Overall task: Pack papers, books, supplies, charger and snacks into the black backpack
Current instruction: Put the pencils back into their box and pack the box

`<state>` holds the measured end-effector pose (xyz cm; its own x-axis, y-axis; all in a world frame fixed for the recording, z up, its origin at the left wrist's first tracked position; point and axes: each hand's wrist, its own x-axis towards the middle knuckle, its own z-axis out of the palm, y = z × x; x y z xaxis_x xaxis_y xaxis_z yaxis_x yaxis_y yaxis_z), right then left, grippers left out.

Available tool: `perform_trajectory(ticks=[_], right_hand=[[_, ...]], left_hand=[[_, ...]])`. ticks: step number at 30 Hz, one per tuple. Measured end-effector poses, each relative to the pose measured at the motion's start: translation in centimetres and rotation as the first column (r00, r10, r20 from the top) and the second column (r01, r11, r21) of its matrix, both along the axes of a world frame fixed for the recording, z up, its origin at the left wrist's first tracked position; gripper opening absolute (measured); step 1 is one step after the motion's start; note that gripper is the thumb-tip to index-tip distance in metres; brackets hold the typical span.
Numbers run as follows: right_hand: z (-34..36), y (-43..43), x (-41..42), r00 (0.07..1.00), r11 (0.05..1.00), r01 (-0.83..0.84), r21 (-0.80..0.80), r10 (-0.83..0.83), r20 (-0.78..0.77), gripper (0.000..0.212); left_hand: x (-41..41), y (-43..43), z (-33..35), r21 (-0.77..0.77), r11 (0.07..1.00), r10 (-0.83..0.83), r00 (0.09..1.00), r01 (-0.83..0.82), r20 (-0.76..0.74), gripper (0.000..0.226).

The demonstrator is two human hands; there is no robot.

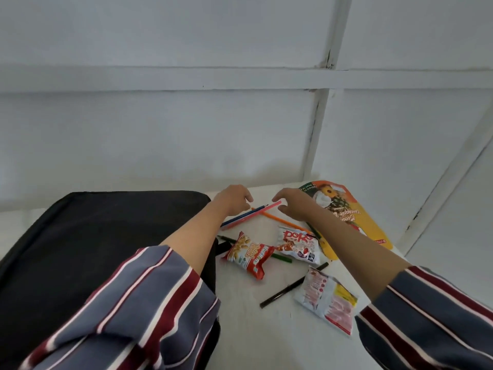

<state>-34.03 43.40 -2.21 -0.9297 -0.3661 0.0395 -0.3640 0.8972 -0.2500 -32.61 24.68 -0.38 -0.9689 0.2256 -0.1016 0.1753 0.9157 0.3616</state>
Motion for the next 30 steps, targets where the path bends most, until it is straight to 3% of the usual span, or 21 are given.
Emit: perform_trajectory(ticks=[10, 18, 26, 30], right_hand=[[-2.2, -0.2, -4.1, 0.993, 0.993, -0.116, 0.023, 0.116, 0.006, 0.025], [-2.5, -0.6, -5.0, 0.984, 0.984, -0.176, 0.041, 0.174, 0.033, 0.026], [-2.8, -0.2, -4.2, 0.975, 0.976, -0.219, 0.015, 0.22, -0.044, 0.028], [-1.7, 0.3, -3.9, 0.96, 0.97, -0.239, 0.03, 0.241, -0.144, 0.025]], left_hand=[[-2.5, 0.0, -3.3, -0.038, 0.994, 0.109, 0.99, -0.106, 0.09, 0.031], [-2.2, -0.2, -3.3, 0.028, 0.998, 0.049, 0.986, -0.054, 0.161, 0.028], [-1.7, 0.0, -3.2, 0.019, 0.996, 0.079, 0.989, -0.082, 0.122, 0.032], [-1.4, -0.2, -2.9, 0.112, 0.988, 0.098, 0.992, -0.106, 0.077, 0.03]])
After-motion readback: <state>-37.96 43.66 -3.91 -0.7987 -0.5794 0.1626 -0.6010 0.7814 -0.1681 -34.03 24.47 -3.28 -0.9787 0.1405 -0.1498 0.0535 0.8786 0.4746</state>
